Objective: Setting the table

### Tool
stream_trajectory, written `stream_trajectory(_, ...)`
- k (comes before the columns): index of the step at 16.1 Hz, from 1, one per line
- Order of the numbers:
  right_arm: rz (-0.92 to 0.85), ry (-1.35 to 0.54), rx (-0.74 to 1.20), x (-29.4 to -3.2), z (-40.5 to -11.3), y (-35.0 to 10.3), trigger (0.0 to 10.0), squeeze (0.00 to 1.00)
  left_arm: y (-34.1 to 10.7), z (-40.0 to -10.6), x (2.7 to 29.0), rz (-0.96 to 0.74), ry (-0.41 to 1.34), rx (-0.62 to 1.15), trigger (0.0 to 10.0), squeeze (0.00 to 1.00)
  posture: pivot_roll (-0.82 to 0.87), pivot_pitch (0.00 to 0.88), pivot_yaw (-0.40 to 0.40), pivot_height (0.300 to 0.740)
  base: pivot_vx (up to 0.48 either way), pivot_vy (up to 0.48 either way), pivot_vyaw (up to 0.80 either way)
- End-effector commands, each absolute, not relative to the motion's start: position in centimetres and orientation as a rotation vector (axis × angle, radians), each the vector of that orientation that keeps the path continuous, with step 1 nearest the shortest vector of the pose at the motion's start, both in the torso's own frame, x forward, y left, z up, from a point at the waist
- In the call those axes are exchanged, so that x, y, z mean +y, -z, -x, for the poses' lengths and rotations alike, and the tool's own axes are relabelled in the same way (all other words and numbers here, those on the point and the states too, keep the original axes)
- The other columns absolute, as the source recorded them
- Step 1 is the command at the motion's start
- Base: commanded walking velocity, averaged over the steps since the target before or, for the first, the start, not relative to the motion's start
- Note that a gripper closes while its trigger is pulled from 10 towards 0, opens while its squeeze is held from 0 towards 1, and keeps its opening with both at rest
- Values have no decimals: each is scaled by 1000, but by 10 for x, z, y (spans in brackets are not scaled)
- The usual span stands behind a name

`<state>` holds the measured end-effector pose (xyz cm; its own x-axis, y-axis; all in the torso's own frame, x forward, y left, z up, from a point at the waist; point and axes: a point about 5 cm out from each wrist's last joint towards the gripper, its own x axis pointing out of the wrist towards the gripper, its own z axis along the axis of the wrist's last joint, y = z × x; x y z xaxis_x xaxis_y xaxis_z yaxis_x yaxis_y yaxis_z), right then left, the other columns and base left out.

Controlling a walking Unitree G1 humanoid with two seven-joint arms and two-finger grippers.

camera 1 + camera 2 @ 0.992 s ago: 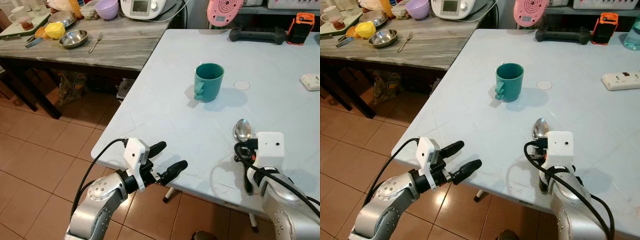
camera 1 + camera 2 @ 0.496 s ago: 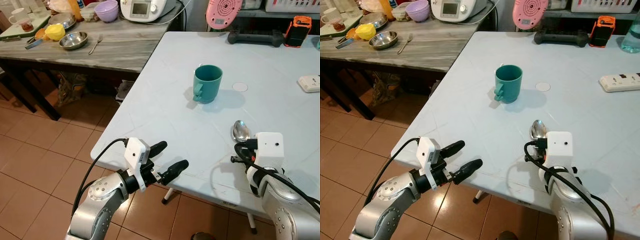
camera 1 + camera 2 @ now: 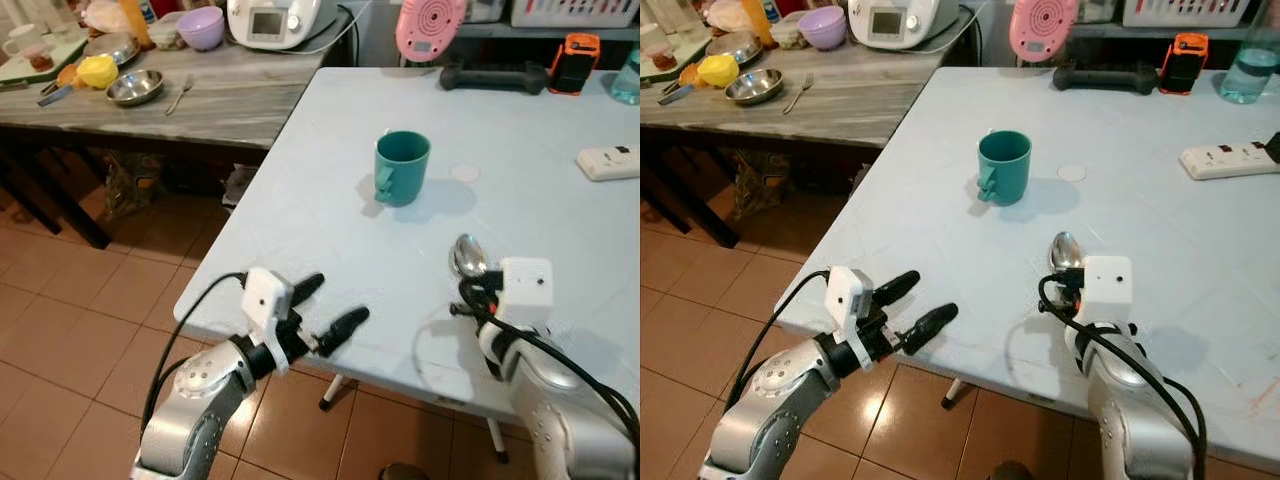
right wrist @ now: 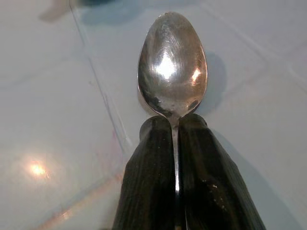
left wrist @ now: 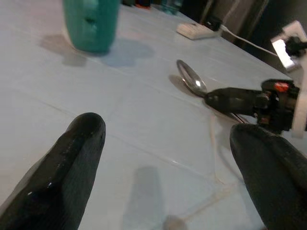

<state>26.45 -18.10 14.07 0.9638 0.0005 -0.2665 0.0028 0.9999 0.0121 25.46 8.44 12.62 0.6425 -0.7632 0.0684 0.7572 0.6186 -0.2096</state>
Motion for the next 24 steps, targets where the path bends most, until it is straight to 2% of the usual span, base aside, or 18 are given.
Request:
stream_trajectory(1, -19, -57, 159, -168, -273, -158, 0, 0, -131, -265, 98, 208, 760, -9, 10000, 0, -349, 134, 143, 740, 0, 0, 0)
stream_trajectory(4, 17, -116, 8, -154, -282, -180, 0, 0, -138, -281, 119, 175, 556, -73, 10000, 0, -345, 133, 144, 740, 0, 0, 0)
stream_trajectory(8, 100, -154, -122, -143, -288, -196, 0, 0, -144, -288, 140, 153, 387, -118, 10000, 0, -301, 117, 125, 740, 0, 0, 0)
stream_trajectory(9, 107, -159, -141, -141, -290, -197, 2824, 0, -144, -289, 144, 144, 337, -129, 10000, 0, -297, 115, 121, 740, 0, 0, 0)
stream_trajectory(10, 110, -161, -150, -140, -290, -197, 2824, 0, -143, -289, 146, 139, 313, -134, 10000, 0, -297, 115, 121, 740, 0, 0, 0)
stream_trajectory(11, 113, -174, -164, -137, -293, -197, 10000, 0, -140, -290, 156, 114, 223, -131, 10000, 0, -289, 114, 116, 740, 0, 0, 0)
stream_trajectory(17, 140, -205, -190, -129, -300, -193, 10000, 0, -129, -291, 175, 67, 48, -109, 10000, 0, -265, 90, 106, 740, 0, 0, 0)
stream_trajectory(24, 136, -203, -195, -128, -303, -189, 10000, 0, -125, -294, 169, 78, 63, -100, 10000, 0, -273, 87, 107, 740, 0, 37, -74)
